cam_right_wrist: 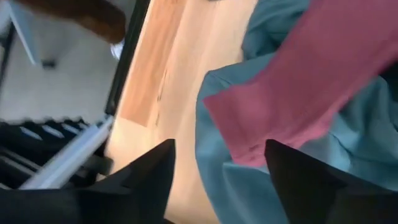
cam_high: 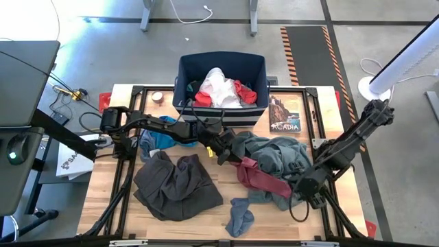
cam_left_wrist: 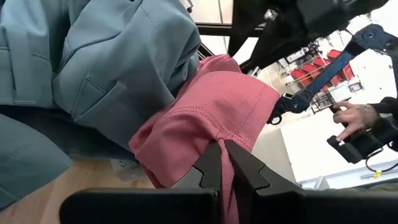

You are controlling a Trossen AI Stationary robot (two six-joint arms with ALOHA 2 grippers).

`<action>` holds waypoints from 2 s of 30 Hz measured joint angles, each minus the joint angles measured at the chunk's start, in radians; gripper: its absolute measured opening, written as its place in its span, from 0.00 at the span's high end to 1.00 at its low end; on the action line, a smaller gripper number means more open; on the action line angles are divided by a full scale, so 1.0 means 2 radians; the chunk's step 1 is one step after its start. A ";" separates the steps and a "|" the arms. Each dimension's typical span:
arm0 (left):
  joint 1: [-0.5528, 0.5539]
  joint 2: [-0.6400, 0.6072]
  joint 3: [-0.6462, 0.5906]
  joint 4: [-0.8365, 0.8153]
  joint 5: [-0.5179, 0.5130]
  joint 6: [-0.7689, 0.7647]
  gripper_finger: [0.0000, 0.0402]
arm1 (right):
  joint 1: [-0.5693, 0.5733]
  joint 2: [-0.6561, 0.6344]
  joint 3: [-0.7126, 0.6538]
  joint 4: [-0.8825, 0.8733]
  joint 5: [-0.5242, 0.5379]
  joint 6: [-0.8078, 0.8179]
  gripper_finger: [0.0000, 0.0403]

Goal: Sort clothes
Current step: Put the pink skirt into the blue laundry bin

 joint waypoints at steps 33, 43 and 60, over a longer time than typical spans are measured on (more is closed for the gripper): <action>-0.003 0.000 0.000 -0.013 0.007 0.006 1.00 | 0.014 0.121 0.000 0.001 0.056 0.154 0.96; -0.003 0.000 0.000 -0.013 0.007 -0.006 0.94 | 0.014 0.121 0.000 0.003 0.019 0.227 0.99; 0.001 0.000 0.000 -0.044 0.061 -0.100 0.65 | 0.032 0.048 0.000 0.017 0.057 0.382 1.00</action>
